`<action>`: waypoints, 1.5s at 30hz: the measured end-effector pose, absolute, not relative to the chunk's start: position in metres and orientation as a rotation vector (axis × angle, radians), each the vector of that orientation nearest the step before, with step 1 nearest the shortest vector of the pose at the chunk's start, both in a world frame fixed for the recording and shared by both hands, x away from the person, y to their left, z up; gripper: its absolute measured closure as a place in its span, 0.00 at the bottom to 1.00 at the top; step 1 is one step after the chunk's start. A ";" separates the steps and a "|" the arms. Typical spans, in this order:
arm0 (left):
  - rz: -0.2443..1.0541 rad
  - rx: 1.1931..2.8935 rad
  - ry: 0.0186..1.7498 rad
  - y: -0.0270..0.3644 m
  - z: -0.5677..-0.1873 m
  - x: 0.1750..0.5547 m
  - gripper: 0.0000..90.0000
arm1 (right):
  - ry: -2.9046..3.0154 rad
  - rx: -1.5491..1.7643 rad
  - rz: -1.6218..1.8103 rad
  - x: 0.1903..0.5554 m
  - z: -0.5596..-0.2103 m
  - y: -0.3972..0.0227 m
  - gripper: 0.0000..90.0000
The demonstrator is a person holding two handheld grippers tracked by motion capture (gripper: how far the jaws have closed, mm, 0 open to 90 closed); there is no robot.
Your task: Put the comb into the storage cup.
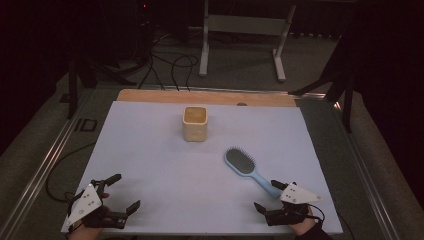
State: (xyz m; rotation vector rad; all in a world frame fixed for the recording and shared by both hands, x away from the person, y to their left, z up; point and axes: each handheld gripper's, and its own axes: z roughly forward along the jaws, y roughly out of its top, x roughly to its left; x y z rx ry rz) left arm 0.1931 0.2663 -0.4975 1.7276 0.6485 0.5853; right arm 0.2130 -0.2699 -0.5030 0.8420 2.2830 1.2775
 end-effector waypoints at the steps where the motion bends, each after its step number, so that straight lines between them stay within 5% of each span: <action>1: 0.586 1.727 0.648 0.266 -0.497 0.193 0.00 | 2.286 0.836 1.283 0.213 -0.503 -0.270 0.07; 45: 0.581 1.726 0.645 0.266 -0.497 0.193 0.00 | 2.289 0.728 1.295 0.195 -0.454 -0.263 0.08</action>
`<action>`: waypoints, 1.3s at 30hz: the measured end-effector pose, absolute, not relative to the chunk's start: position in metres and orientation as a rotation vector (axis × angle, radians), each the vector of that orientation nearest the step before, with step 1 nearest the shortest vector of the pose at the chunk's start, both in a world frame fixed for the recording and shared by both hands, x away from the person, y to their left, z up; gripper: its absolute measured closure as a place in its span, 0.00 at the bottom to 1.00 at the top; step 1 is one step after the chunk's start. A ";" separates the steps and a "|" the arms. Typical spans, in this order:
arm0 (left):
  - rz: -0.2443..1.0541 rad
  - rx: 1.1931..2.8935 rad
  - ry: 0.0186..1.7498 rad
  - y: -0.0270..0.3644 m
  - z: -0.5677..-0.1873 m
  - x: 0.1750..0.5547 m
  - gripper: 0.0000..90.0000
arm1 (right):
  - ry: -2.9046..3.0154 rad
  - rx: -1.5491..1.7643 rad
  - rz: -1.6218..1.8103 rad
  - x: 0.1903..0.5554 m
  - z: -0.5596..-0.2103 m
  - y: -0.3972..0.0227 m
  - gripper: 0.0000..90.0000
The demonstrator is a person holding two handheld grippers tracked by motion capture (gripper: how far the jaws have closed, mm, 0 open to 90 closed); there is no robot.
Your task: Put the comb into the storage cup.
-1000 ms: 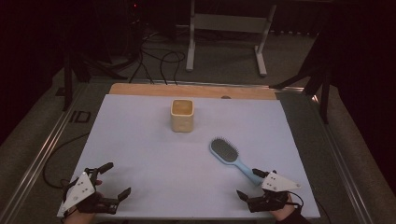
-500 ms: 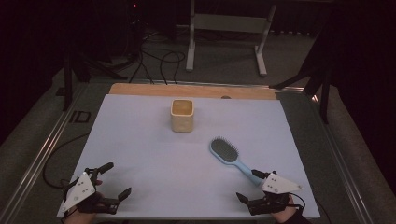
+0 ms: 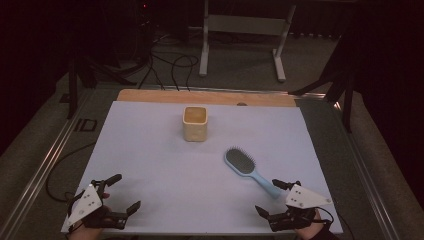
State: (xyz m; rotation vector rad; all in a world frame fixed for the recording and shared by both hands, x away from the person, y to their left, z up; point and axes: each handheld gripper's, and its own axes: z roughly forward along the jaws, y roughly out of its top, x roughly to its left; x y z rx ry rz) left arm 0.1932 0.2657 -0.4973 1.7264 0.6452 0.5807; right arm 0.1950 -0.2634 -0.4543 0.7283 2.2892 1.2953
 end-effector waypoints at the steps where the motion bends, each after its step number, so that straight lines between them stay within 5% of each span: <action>1: 0.579 1.724 0.646 0.266 -0.497 0.193 0.00 | 2.283 0.732 1.285 0.195 -0.452 -0.264 0.08; 39: 0.571 1.722 0.645 0.265 -0.497 0.194 0.00 | 2.241 0.688 1.196 0.228 -0.395 -0.255 0.08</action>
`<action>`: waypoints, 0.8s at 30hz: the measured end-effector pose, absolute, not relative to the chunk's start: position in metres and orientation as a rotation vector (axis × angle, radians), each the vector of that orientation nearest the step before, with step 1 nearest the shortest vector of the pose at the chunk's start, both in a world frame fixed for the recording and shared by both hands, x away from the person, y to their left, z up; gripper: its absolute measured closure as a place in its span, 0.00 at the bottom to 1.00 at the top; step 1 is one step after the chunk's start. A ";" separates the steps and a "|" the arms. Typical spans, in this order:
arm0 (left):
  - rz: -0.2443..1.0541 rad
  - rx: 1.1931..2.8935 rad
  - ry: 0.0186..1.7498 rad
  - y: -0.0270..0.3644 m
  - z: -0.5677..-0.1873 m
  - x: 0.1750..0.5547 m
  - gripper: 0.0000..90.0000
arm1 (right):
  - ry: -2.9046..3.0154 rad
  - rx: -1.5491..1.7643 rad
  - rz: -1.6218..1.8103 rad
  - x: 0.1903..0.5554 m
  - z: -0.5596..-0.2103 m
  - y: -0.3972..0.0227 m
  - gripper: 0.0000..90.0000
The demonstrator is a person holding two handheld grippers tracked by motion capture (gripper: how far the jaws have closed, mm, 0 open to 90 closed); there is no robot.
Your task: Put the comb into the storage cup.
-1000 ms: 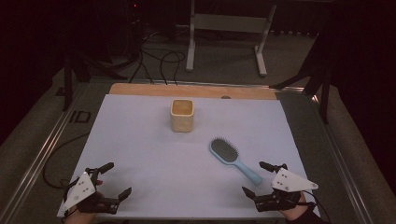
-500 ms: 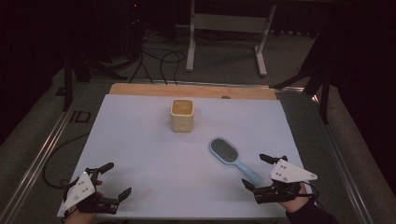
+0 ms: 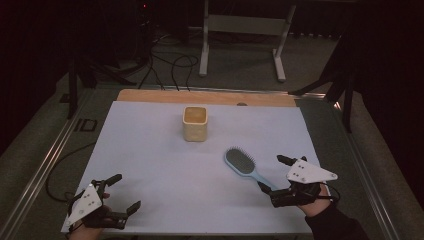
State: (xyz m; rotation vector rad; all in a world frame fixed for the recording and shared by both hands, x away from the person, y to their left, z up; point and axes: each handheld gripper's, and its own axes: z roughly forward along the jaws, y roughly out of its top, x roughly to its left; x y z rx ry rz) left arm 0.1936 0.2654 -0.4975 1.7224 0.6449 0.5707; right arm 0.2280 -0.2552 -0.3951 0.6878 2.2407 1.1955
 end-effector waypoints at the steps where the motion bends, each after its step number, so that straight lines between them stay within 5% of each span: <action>1: 0.572 1.726 0.645 0.265 -0.498 0.194 0.00 | 2.239 0.686 1.196 0.229 -0.394 -0.255 0.08; 24: 0.573 1.720 0.644 0.266 -0.497 0.193 0.00 | 2.298 0.737 1.109 0.261 -0.391 -0.235 0.08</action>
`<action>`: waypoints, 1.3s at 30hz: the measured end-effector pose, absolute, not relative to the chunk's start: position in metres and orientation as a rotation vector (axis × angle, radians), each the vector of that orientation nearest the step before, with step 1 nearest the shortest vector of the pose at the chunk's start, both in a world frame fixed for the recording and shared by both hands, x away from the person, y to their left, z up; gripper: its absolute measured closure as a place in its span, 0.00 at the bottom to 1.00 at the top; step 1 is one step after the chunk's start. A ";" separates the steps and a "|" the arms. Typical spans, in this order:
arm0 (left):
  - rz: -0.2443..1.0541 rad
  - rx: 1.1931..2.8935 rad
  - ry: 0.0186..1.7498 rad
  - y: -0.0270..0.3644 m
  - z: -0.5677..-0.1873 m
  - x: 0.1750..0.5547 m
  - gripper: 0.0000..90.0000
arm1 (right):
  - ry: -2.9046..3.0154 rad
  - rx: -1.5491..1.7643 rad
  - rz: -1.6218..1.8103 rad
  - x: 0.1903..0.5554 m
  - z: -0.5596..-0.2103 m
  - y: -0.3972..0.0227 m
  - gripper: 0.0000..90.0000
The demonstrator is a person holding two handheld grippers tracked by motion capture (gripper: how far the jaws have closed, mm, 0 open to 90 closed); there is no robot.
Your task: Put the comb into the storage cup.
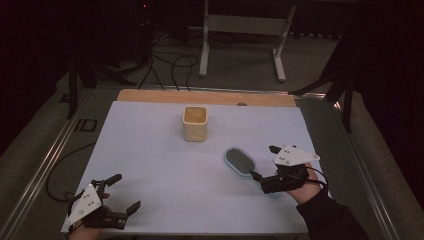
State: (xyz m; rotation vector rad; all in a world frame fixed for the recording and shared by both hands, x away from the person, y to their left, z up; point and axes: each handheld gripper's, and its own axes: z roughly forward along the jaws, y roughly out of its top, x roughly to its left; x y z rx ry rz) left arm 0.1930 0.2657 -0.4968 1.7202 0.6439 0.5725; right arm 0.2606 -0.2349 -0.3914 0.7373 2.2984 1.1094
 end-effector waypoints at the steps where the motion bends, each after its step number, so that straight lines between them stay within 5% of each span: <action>1: 0.571 1.720 0.644 0.266 -0.497 0.193 0.00 | 2.303 0.741 1.104 0.262 -0.393 -0.234 0.08; 39: 0.569 1.730 0.630 0.264 -0.497 0.193 0.00 | 2.518 0.902 0.912 0.297 -0.475 -0.233 0.08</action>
